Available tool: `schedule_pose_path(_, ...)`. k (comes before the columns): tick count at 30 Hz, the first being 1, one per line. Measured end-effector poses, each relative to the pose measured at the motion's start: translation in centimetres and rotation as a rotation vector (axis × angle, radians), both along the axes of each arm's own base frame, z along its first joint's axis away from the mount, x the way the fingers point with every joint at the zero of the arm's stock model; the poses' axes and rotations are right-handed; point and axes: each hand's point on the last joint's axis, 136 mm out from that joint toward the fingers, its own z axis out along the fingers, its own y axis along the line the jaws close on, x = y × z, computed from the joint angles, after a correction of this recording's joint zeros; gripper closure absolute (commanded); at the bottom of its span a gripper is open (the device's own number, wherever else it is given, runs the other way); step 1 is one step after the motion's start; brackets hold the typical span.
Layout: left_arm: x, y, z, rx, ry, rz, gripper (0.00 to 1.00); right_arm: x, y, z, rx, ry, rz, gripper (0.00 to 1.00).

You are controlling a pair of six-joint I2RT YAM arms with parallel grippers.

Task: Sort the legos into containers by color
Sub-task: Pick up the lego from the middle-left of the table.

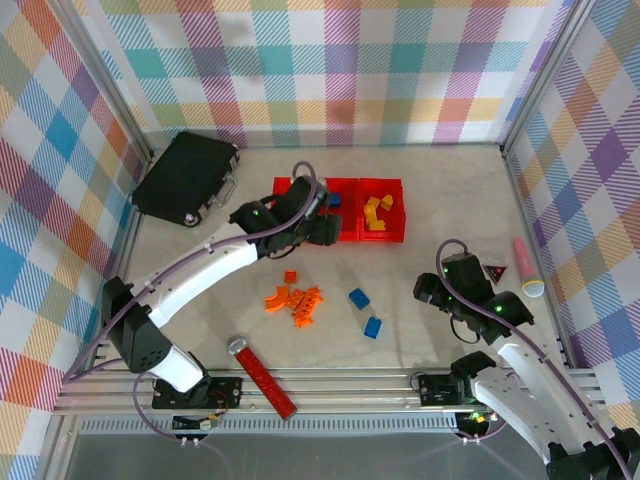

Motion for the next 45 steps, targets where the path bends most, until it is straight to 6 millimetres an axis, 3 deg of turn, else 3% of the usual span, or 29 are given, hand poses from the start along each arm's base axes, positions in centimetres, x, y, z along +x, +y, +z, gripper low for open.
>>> schedule_pose_path(4, -1.9, 1.2, -4.7, -0.052, 0.133, 0.170, 0.19, -0.1, 0.2, -0.2, 0.006, 0.011, 0.008, 0.12)
schedule_pose_path(7, -2.8, 1.0, -6.1, -0.088, 0.191, 0.257, 0.19, -0.1, 0.3, -0.1, 0.009, 0.010, 0.015, 0.12)
schedule_pose_path(19, -7.0, -5.4, -12.4, -0.181, 0.399, 0.411, 0.21, 0.0, 1.0, 1.4, 0.066, -0.074, 0.051, 0.11)
schedule_pose_path(30, -9.6, -8.5, -15.7, -0.195, 0.474, 0.497, 0.26, -0.4, 1.5, 1.1, 0.102, -0.093, 0.076, 0.10)
schedule_pose_path(38, -9.2, -10.9, -17.2, -0.187, 0.487, 0.503, 0.28, -0.6, 1.7, 1.2, 0.120, -0.105, 0.086, 0.10)
schedule_pose_path(45, -8.9, -11.4, -17.8, -0.177, 0.486, 0.507, 0.34, -0.7, 1.7, 1.2, 0.122, -0.106, 0.088, 0.10)
